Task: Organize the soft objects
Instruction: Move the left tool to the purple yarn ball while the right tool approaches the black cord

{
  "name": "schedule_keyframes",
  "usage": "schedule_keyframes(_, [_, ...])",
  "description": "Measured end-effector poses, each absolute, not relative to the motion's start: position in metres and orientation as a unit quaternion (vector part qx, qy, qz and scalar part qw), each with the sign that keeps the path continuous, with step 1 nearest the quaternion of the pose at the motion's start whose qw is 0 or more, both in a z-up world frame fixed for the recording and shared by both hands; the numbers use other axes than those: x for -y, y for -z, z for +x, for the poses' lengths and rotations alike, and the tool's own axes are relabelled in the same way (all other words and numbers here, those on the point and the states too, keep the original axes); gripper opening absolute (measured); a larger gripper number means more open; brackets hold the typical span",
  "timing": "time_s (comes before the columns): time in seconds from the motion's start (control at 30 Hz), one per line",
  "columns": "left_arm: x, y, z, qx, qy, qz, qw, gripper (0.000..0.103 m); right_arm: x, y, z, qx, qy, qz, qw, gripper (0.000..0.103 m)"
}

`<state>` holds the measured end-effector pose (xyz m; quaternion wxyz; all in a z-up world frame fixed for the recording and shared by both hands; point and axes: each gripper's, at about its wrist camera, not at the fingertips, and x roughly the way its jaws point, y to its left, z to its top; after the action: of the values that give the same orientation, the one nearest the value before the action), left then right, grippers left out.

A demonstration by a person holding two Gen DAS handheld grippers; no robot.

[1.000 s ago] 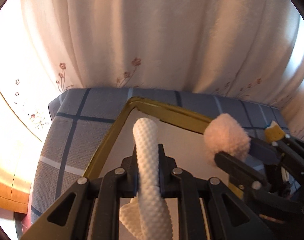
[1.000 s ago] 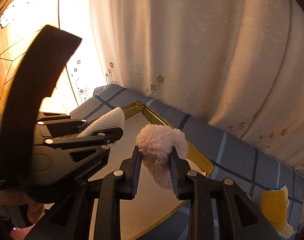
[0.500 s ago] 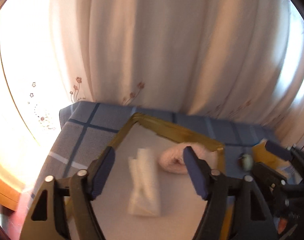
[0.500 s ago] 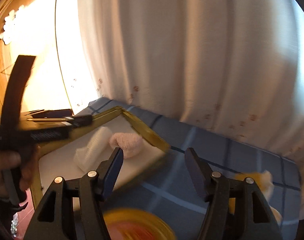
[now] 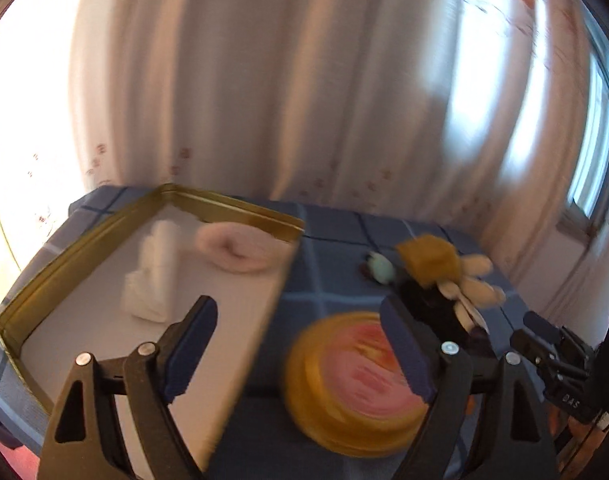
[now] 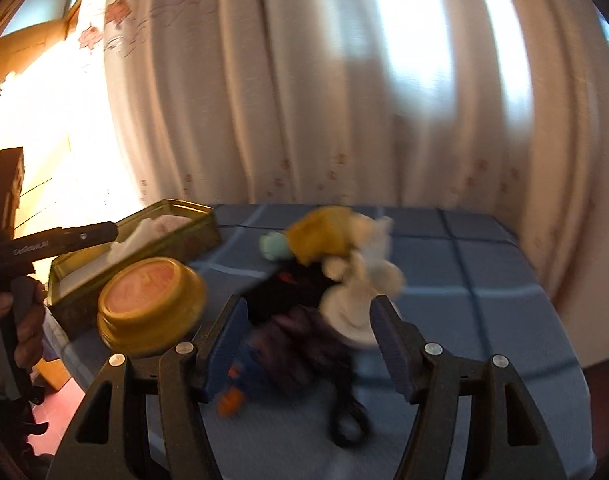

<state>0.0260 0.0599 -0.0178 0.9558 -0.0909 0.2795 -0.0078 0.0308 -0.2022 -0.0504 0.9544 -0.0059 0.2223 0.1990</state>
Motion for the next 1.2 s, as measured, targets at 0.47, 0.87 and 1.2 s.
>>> schedule_keyframes(0.47, [0.071,0.043,0.017,-0.299,0.102,0.007,0.949,0.060,0.276,0.080,0.029,-0.216,-0.133,0.073,0.964,0.066])
schedule_keyframes(0.87, [0.103,0.063,0.017,-0.328,0.153,0.030,0.932,0.024,0.271,0.084,0.030,-0.215,-0.149,0.063,0.963,0.066])
schedule_keyframes(1.2, [0.103,0.082,0.033,-0.361,0.174,0.009,0.916,0.019,0.270,0.090,0.034,-0.226,-0.161,0.059,0.959,0.066])
